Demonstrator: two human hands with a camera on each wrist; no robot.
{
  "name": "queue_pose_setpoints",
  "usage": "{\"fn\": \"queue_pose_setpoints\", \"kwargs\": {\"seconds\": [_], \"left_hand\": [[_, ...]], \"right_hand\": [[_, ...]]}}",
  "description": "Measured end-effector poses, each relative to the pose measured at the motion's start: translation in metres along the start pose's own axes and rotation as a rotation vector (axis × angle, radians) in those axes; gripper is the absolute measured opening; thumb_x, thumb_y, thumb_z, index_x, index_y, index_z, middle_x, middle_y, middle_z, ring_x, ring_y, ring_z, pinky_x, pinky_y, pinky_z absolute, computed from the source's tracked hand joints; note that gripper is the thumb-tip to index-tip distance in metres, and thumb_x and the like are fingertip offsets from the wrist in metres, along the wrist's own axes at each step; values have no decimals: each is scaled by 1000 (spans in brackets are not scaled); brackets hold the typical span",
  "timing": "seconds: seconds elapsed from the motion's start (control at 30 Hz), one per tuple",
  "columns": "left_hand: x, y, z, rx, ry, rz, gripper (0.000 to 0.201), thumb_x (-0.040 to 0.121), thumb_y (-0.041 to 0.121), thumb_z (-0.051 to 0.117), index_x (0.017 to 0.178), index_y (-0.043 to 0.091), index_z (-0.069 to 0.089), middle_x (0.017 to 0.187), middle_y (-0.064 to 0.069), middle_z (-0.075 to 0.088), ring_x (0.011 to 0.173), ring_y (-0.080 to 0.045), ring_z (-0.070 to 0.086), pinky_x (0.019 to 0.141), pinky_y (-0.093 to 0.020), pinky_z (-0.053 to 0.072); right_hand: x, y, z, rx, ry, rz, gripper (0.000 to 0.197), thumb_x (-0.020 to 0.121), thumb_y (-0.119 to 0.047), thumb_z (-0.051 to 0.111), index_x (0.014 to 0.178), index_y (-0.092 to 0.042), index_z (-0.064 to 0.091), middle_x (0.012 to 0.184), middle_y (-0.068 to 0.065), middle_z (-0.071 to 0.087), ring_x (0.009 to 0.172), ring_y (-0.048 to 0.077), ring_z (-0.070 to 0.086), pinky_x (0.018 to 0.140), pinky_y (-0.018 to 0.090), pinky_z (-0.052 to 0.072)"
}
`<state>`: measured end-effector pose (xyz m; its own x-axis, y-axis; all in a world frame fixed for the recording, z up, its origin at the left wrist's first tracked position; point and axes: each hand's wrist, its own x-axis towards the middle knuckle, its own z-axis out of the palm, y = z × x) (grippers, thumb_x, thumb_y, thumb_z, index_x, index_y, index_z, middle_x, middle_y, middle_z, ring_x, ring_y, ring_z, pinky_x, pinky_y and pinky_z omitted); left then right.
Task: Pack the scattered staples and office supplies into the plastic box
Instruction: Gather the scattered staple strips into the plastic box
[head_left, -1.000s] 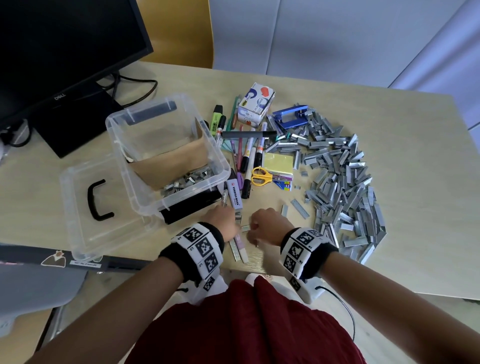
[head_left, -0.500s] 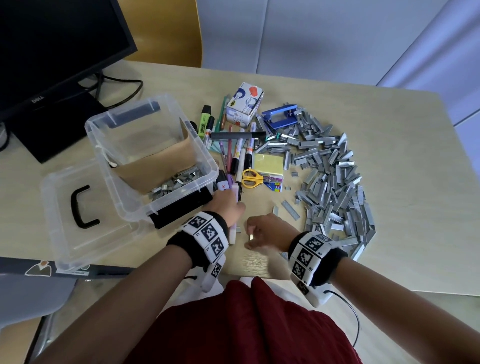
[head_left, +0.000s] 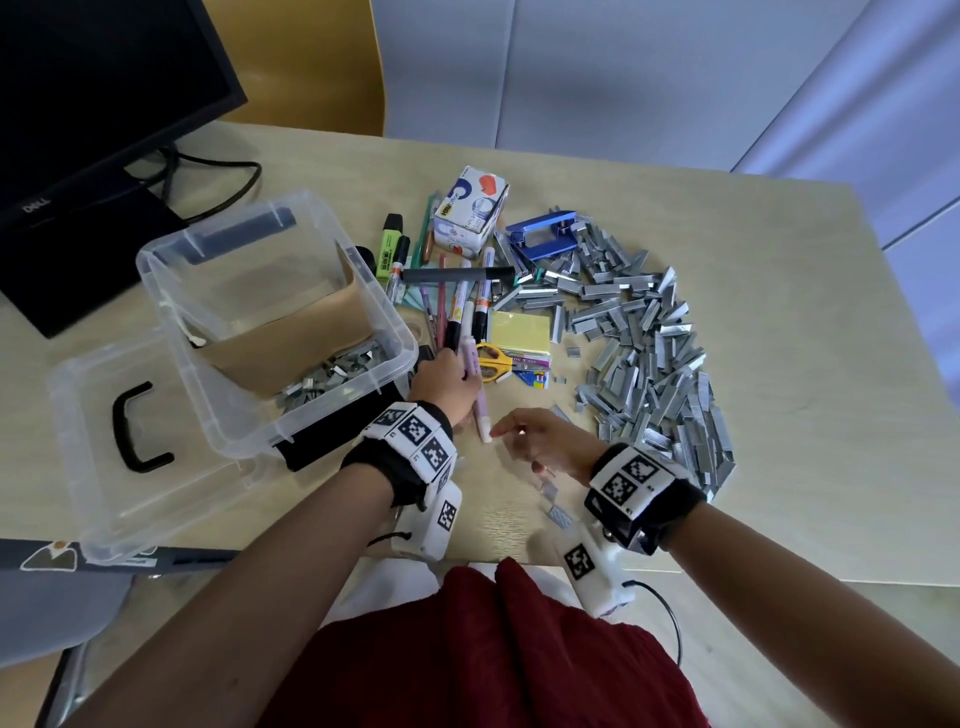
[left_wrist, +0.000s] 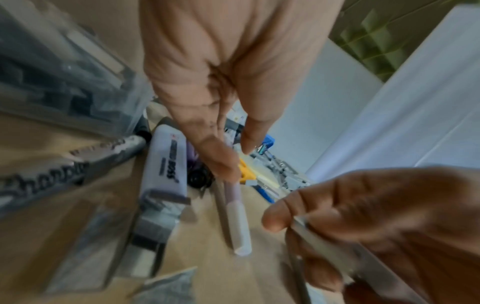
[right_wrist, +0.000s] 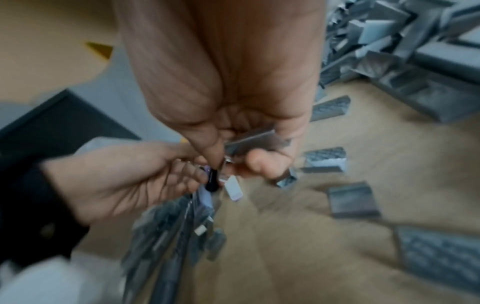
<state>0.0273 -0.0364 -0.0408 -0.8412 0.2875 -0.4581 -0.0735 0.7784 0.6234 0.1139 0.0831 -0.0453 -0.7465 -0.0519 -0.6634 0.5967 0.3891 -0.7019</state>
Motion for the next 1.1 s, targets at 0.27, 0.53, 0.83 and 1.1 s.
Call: {"fn": "queue_pose_setpoints", "kwargs": {"seconds": [0.27,0.53,0.83,1.1], "left_hand": [[-54,-37,-11,172,-151,211,11,88,5,49,91,3,60,83,-7,63,73,-15,51,62,-19,33],[-72,-69,-16,435,-221,174,11,84,11,53,81,13,42,96,-12,55,92,-31,55,72,-36,42],[-84,-68,-16,743,-289,201,20,90,6,46,109,1,51,120,-15,46,107,-33,53,78,-38,43],[-79,-64,-17,802,-306,249,23,91,8,46,110,-1,53,125,-14,43,109,-32,51,75,-36,41]], "right_hand": [[8,-18,10,-166,49,-53,31,86,-14,59,59,-16,46,55,0,45,51,11,42,48,18,32],[19,-17,42,-756,17,-295,19,83,-16,60,102,-16,58,103,3,60,98,21,56,84,34,48],[25,-16,46,-788,66,-356,14,86,-14,56,98,-10,62,110,7,53,102,25,55,89,36,47],[22,-27,36,-311,130,-265,8,85,-9,61,90,-4,65,83,-1,60,73,6,52,61,16,35]]}}
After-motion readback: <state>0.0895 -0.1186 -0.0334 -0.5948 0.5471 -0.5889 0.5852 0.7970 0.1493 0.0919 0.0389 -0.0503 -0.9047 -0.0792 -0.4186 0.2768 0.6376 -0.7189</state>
